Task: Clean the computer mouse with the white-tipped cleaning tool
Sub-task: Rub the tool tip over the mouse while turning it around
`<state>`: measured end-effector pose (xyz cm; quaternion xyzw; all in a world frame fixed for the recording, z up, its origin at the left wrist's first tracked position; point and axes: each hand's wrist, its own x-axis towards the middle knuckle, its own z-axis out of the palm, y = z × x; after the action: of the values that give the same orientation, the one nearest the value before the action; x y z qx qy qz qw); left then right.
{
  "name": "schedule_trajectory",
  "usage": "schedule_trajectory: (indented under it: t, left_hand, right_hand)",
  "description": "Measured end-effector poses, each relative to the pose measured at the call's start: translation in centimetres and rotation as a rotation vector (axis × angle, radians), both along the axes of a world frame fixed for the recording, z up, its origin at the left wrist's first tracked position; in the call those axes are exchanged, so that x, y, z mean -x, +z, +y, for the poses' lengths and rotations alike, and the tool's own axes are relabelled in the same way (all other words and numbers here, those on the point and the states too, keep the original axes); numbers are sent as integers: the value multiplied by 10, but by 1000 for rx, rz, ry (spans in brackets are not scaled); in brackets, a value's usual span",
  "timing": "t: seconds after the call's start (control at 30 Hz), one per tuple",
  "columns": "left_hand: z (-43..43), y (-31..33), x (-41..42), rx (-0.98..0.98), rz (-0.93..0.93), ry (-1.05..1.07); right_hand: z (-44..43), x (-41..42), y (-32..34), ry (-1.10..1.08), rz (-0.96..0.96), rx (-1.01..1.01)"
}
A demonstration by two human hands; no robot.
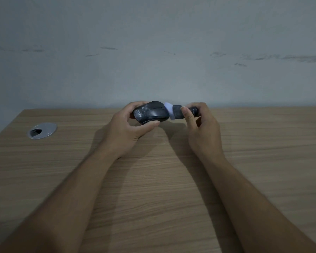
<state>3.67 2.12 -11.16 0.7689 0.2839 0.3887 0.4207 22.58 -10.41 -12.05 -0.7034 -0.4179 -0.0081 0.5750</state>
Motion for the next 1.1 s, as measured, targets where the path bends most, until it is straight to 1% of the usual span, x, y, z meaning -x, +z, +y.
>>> schedule_trajectory:
  t: [0.07,0.13,0.2,0.27,0.37,0.47,0.53,0.63,0.7,0.77,0.87,0.93,1.0,1.03,1.1]
  left_hand:
    - [-1,0,-1,-8,-7,-12]
    - [-1,-1,-2,-22,2,-15]
    - [0,-1,-2,-18,4,-17]
    - [0,-1,-2,-14,3,-19]
    - [0,-2,-2,-22,10,-24]
    - [0,-2,-1,-13,-35,-4]
    - [-1,-1,-1,-10,-40,1]
    - [-3,-3,-3,-51,29,11]
    - [-2,-4,-4,-84,68,32]
    - [-2,-3,-3,-101,81,41]
    - [-2,-2,-2,-94,2,54]
    - [-3,-1,-3,-77,-42,69]
    - [-2,-2,-4,-86,-14,70]
    - [-2,-3,-4,-97,9,70]
    - [-2,-5,-4,-118,47,81]
  right_hand:
    - [-1,-5,-1,-56,55,-15]
    - [-2,-3,4,-76,96,-74]
    - [-4,5,11,-69,58,-146]
    - [-5,16,19,-41,-32,-190]
    - [0,25,16,15,-171,-139]
    - [8,17,7,-32,-138,-55]
    - [7,9,7,-86,-118,-60]
    - [0,13,16,-116,-121,-140]
    - [-3,23,21,-86,-181,-172]
    - [0,30,17,-24,-248,-132]
    - [9,22,5,-48,-197,-5]
    - [9,12,3,-93,-150,21]
    - [4,12,8,-130,-120,-26]
    - [2,16,13,-130,-135,-66]
    - [1,28,17,-64,-206,-115]
